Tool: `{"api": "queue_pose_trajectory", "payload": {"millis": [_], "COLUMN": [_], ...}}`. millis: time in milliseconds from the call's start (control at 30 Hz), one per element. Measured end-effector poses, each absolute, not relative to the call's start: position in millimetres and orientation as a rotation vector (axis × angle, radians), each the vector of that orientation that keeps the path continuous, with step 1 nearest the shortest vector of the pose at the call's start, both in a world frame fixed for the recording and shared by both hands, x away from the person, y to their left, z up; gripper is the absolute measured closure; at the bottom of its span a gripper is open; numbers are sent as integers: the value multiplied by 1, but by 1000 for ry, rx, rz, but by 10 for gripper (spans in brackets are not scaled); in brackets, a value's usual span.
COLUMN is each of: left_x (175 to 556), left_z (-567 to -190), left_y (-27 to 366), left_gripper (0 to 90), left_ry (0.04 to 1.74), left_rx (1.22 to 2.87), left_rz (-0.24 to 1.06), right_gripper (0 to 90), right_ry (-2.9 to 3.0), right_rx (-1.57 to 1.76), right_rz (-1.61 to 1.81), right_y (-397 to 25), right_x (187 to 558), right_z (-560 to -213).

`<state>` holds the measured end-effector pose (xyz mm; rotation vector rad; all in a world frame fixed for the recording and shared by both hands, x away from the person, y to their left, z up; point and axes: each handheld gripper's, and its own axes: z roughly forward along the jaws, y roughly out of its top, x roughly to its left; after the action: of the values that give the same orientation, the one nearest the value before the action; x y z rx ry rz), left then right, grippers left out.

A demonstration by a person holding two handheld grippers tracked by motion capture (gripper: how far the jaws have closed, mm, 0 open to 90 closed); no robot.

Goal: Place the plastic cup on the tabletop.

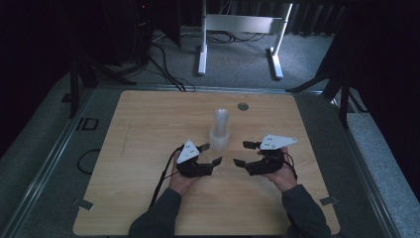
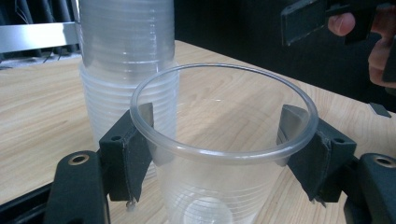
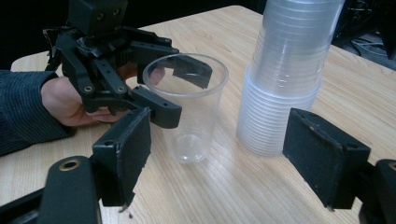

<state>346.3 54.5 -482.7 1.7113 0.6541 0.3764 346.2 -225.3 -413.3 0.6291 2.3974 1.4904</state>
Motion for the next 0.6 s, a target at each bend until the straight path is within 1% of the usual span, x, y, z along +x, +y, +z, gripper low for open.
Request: {"api": "queue_pose_trajectory", "payload": {"millis": [600], "left_x": [348], "left_z": [-493], "left_y": [54], "left_gripper": [284], "left_ry": [675], "left_rx": [1741], "left_rz": [385], "right_gripper": [233], "right_ry": [2393], "right_rx": [628], "right_rz": [1492], "right_y": [-226], "right_x": [346], "right_z": [-413]}}
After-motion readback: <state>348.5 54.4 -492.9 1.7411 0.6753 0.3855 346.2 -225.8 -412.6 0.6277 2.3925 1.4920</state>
